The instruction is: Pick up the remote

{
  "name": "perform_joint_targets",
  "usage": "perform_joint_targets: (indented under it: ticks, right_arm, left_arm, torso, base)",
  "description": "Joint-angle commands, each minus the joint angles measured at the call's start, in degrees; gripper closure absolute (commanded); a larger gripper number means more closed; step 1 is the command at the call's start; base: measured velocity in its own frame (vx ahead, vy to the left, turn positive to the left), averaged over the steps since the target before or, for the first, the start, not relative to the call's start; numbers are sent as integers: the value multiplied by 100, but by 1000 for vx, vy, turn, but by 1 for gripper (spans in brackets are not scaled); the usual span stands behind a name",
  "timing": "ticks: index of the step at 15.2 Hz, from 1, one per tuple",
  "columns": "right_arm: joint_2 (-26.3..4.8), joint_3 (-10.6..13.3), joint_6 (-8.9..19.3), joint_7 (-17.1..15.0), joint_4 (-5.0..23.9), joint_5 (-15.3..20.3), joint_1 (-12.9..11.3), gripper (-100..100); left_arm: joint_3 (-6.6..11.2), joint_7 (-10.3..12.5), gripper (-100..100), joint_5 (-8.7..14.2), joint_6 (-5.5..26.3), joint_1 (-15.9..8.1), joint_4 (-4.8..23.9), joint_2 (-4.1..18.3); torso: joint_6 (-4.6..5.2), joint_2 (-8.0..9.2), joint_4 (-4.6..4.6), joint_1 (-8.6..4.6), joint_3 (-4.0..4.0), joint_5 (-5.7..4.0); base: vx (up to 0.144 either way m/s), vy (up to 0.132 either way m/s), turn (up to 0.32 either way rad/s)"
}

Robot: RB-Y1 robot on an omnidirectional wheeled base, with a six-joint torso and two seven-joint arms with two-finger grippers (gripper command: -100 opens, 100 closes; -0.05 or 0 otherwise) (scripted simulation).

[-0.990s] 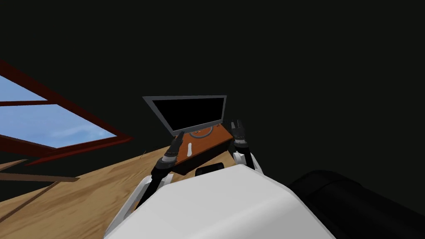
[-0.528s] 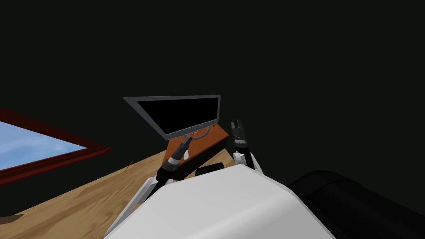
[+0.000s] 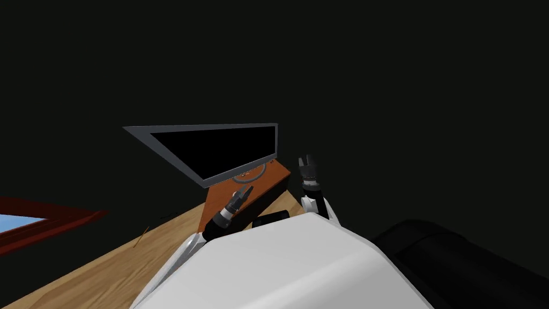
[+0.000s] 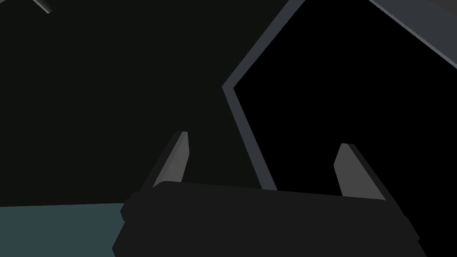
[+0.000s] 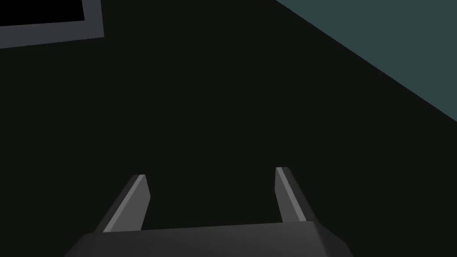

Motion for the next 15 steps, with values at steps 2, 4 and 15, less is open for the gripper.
perform_joint_targets:
  ticks: [2,4,15]
  right_arm:
    - [0,0,0,0,0,0,0,0]
    - [0,-1,0,0,0,0,2,0]
    - [0,0,0,0,0,0,0,0]
  left_arm:
    - [-157,-15,-100,-400,97,-35,174,108]
    - [-305,-11,-100,-641,198,2,365,308]
    - [-762,10,-100,-1997,494,122,970,884]
  torso:
    - [0,0,1,1,0,0]
    - [-6,-3,0,-1,-1,0]
    - [-1,-1,0,-1,-1,-1]
  base:
    - [-9,23,-226]
    - [-4,12,-131]
    - [-9,20,-224]
